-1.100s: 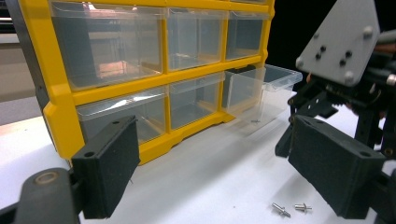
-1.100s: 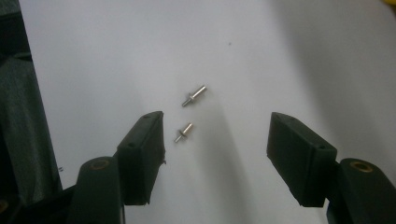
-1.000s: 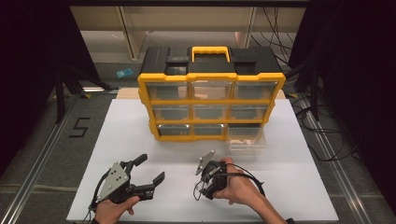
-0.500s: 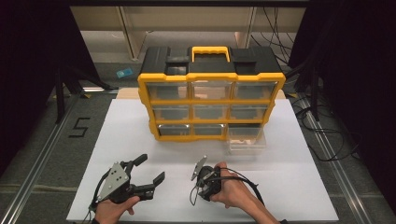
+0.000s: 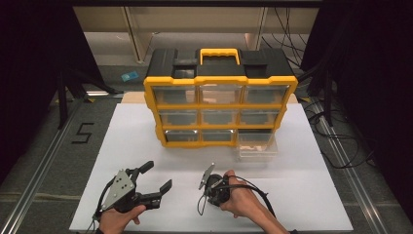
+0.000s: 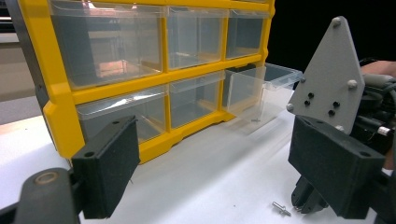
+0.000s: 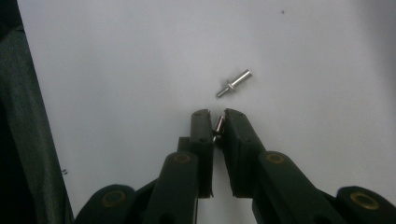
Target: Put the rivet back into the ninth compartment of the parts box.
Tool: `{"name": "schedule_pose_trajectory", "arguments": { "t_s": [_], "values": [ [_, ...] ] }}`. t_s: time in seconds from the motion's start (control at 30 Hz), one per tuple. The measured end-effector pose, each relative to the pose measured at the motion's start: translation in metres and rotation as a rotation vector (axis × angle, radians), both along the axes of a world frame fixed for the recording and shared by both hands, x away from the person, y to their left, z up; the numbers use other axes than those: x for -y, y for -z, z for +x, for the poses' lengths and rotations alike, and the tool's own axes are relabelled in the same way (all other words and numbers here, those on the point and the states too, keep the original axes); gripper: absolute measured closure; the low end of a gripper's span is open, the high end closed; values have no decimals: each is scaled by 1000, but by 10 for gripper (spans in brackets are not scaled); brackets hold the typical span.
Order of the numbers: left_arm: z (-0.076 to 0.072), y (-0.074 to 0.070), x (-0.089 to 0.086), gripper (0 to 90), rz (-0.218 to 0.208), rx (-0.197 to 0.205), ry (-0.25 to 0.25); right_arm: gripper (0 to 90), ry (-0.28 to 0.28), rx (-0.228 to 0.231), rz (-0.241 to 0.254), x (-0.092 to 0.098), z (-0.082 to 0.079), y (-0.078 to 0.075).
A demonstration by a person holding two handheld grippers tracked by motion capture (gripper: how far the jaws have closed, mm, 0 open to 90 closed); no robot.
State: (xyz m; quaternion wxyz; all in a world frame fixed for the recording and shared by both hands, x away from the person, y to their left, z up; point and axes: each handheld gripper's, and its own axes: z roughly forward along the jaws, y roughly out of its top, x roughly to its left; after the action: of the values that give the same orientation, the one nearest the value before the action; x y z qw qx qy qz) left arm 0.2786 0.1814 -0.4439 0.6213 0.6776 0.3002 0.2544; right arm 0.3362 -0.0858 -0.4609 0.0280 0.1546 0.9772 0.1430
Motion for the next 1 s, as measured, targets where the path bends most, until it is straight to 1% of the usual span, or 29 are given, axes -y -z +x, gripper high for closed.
{"name": "schedule_pose_trajectory", "arguments": {
  "t_s": [0.07, 0.13, 0.2, 0.23, 0.27, 0.33, 0.37, 0.4, 0.43, 0.5, 0.53, 0.6, 0.67, 0.7, 0.77, 0.87, 0.93, 1.0],
  "values": [
    [0, 0, 0, 160, -1, 1, 1, 829, -2, 2, -3, 0, -1, -1],
    [0, 0, -1, 160, 0, 3, 1, 834, -11, 1, 8, 0, 0, -3],
    [0, -1, -1, 160, -1, 3, 1, 835, -10, 13, 28, 3, 0, -9],
    [0, 0, -1, 160, -1, 3, 1, 835, 8, 2, 48, 3, -2, -14],
    [0, 0, -1, 160, -1, 4, 1, 835, 5, 12, 59, 6, -1, -18],
    [0, 0, -1, 160, -1, 2, 0, 835, 19, 31, 80, 11, 1, -27],
    [0, -1, -1, 160, 0, 2, 0, 835, 10, 38, 83, 13, 3, -31],
    [0, -1, 0, 160, 0, 3, 1, 835, 31, 43, 96, 16, 4, -35],
    [0, -1, 0, 160, 0, 4, 1, 835, 31, 57, 114, 18, 5, -37],
    [0, 0, 0, 160, -1, 3, 1, 836, 43, 72, 130, 23, 7, -44],
    [0, 0, 0, 160, 0, 3, 1, 836, 43, 72, 130, 23, 7, -44],
    [0, -1, -1, 160, 1, 4, 1, 836, 39, 75, 147, 26, 8, -48],
    [0, 0, -1, 160, -1, 3, 0, 836, 38, 98, 157, 29, 9, -52],
    [0, 0, -1, 160, -1, 3, 0, 835, 45, 95, 162, 30, 10, -55],
    [0, -1, -1, 160, -1, 2, 0, 836, 50, 109, 175, 34, 11, -61],
    [0, -1, -1, 160, -1, 3, 1, 836, 59, 119, 183, 36, 11, -64],
    [0, -1, -1, 160, -1, 2, 0, 836, 56, 134, 193, 38, 12, -67],
    [0, 0, -1, 160, 0, 3, 1, 835, 60, 133, 198, 40, 12, -69]
  ]
}}
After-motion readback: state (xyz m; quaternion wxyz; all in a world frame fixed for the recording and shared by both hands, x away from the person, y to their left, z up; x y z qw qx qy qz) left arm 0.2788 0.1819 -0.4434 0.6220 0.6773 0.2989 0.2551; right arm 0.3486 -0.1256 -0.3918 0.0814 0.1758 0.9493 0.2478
